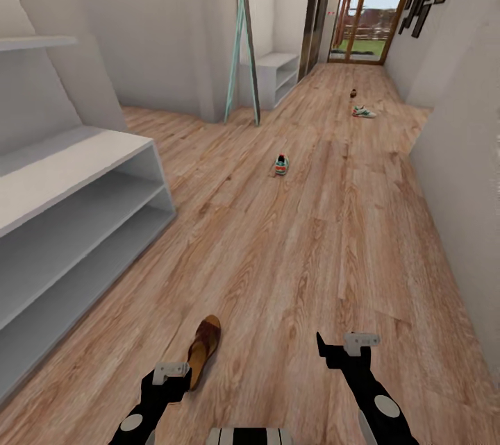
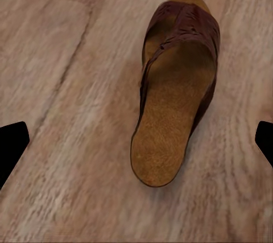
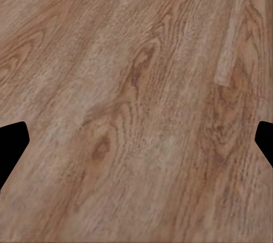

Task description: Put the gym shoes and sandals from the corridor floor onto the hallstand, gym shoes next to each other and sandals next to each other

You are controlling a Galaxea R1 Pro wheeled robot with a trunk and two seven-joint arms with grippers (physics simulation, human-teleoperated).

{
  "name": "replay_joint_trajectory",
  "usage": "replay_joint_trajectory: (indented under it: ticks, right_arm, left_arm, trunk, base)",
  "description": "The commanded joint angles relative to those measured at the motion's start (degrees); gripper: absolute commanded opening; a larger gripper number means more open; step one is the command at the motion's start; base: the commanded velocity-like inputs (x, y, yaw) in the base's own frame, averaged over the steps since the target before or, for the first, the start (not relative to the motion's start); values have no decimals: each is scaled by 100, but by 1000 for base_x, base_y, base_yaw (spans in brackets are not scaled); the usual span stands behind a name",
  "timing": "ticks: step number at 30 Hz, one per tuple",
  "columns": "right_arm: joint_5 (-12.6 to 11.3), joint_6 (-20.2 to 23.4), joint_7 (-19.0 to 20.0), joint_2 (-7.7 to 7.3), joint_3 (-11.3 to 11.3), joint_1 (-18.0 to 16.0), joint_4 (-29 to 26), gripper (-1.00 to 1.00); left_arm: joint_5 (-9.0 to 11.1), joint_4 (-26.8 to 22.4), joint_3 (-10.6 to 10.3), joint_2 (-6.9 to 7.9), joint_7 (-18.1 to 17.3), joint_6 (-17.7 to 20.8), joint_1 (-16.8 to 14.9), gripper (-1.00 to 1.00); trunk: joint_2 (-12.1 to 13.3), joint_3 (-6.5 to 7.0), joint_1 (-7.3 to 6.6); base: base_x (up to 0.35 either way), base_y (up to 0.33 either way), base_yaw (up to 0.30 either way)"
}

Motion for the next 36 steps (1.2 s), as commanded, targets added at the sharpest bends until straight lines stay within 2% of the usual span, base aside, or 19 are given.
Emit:
replay_joint_trajectory:
  ticks: [1,12,36]
  right_arm:
    - [-4,25,-3,0,2,-2,-9,100]
    - [-4,25,-3,0,2,-2,-3,100]
    - [-4,25,-3,0,2,-2,-1,100]
  left_arm:
    - [0,3,0,0,-1,-19,-1,100]
    - [-4,1,-4,0,-1,-19,-1,100]
    - [-5,0,-4,0,-1,-19,0,100]
  trunk:
    - [-1,-4,0]
    - [-1,-4,0]
    - [-1,-4,0]
  base:
    - [125,257,-262]
    - [35,250,-283]
    - [0,14,-291]
